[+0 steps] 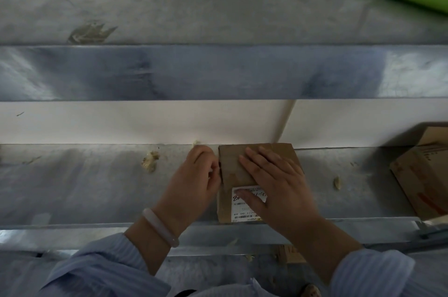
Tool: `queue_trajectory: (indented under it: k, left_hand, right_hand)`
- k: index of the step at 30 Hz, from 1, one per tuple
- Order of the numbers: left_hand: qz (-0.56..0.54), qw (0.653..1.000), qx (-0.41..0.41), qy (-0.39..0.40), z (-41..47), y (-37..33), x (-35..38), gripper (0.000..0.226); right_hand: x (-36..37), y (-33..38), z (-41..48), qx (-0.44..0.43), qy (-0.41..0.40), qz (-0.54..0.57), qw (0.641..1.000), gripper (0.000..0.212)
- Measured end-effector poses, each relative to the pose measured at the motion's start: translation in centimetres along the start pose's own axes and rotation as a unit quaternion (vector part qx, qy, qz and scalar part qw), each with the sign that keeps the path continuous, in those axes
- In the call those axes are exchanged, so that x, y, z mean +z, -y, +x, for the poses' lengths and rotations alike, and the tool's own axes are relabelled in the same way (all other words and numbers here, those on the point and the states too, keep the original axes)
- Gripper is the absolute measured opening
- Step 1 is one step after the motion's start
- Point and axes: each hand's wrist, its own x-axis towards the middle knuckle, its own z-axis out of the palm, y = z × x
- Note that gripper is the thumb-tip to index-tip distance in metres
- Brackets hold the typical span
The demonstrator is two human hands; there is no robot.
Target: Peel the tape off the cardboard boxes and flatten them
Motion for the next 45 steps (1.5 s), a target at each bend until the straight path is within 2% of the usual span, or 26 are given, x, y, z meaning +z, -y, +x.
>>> queue_trajectory:
  k: [3, 8, 13, 19, 21, 25, 29, 32, 35, 38, 41, 43, 45]
  left_hand:
    - [-0.032, 0.999, -0.033, -0.016, 0.1, 0.2, 0.2, 0.016]
    - [-0.093, 0.995, -0.027, 0.012, 0.1, 0.6, -1.5, 0.026]
    - [0.033, 0.998, 0.052, 0.026, 0.8, 0.7, -2.5, 0.029]
    - [0.16, 0.977, 0.134, 0.032, 0.7, -0.2, -2.3, 0.022]
    - [0.149, 0.981, 0.117, 0.03, 0.6, -0.5, -2.0, 0.02]
    - [0.032, 0.999, 0.027, 0.009, 0.3, -0.6, -0.9, 0.018]
    - [-0.036, 0.997, -0.063, -0.037, 0.2, -0.8, 0.2, 0.009]
    - [-0.045, 0.992, -0.117, -0.031, 0.4, -0.4, -0.1, 0.014]
    - [-0.047, 0.997, -0.069, 0.004, 0.7, -0.4, -1.6, 0.004]
    - [0.047, 0.998, 0.003, 0.045, 1.8, -0.8, -2.6, 0.024]
    - [0.12, 0.989, 0.061, 0.058, 2.8, -1.5, -2.5, 0.009]
    - [0.166, 0.98, 0.087, 0.071, 3.0, -1.8, -1.9, 0.009]
    - [0.159, 0.981, 0.088, 0.068, 2.8, -1.7, -1.3, 0.01]
  right_hand:
    - [0.0, 0.0, 0.0, 0.012, 0.001, -0.005, 1.0, 0.059]
    - [-0.2, -0.2, 0.1, 0.002, -0.002, -0.003, 1.0, 0.059]
    - [-0.2, 0.1, 0.0, 0.001, -0.002, -0.004, 1.0, 0.059]
    - [-0.1, 0.0, -0.1, -0.002, -0.006, -0.002, 1.0, 0.058]
    - [0.0, 0.1, -0.3, -0.006, -0.013, 0.0, 1.0, 0.057]
    - [-0.1, 0.1, -0.4, -0.004, -0.017, -0.004, 1.0, 0.057]
    - [-0.2, 0.3, -0.2, 0.004, -0.006, -0.014, 1.0, 0.057]
    - [-0.3, 0.4, -0.1, 0.01, 0.001, -0.019, 1.0, 0.058]
    - [-0.2, 0.5, -0.1, 0.004, -0.002, -0.017, 1.0, 0.057]
    - [-0.1, 0.5, -0.1, 0.001, -0.006, -0.015, 1.0, 0.056]
    - [0.0, 0.6, -0.2, 0.0, -0.008, -0.019, 1.0, 0.056]
    - [0.0, 0.6, -0.2, 0.002, -0.015, -0.018, 1.0, 0.056]
    - [0.1, 0.6, -0.3, 0.002, -0.02, -0.012, 1.0, 0.056]
